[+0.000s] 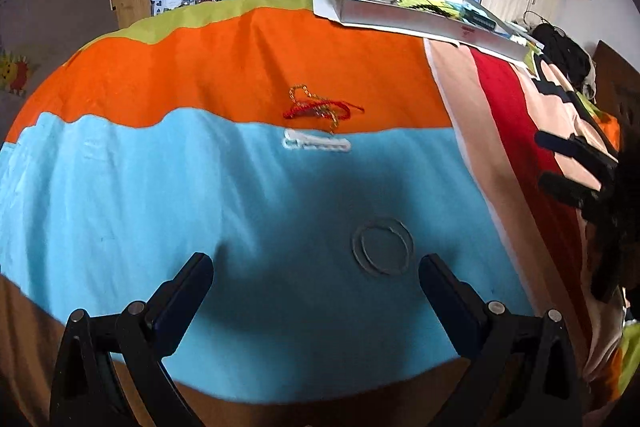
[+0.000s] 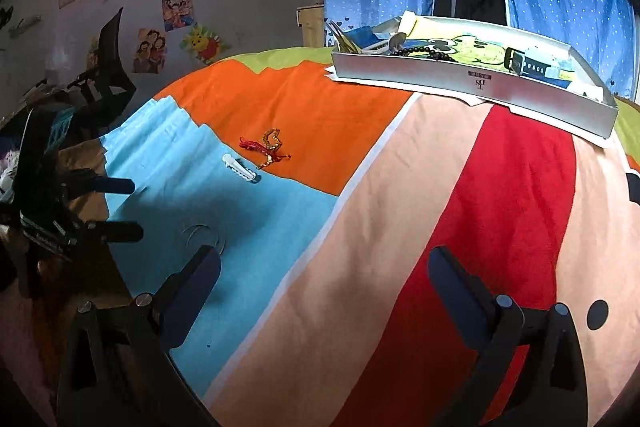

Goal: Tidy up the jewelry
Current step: 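Move both tools back toward the white clip and remaining hoop earring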

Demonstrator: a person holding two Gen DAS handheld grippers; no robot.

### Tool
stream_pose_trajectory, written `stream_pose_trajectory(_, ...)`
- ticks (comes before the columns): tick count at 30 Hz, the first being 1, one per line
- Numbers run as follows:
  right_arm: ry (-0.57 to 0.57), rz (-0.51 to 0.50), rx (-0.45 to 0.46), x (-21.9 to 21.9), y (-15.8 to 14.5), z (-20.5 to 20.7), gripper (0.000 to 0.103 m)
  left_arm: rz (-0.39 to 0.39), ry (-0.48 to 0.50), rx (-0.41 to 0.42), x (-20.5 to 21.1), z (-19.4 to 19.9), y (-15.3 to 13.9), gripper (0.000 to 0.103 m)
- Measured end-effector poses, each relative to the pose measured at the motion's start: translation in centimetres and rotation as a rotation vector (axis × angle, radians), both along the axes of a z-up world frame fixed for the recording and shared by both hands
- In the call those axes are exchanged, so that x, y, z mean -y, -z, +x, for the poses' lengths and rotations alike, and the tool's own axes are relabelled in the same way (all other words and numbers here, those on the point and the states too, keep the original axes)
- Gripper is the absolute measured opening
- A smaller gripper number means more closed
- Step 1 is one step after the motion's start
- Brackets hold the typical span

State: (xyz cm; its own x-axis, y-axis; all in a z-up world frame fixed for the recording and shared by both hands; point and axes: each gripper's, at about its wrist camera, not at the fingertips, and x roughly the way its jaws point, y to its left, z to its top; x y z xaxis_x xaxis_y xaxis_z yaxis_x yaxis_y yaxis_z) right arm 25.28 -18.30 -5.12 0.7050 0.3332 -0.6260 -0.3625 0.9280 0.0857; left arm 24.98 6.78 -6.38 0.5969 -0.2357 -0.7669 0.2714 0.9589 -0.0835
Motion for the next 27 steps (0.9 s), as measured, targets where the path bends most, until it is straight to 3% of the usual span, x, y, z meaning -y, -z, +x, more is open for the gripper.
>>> stream_pose_trajectory(18,-0.074,0.028,-0.015,-1.6,1.5,5.6,0.102,-0.002,0.006,-0.002,1.1,2.3,1.1,0.103)
stream_pose_trajectory(27,-0.052,0.004,-0.015,-3.4,2.7,4.9,0.102,-0.004,-0.019,0.013,0.2,5.5,1.2,0.103)
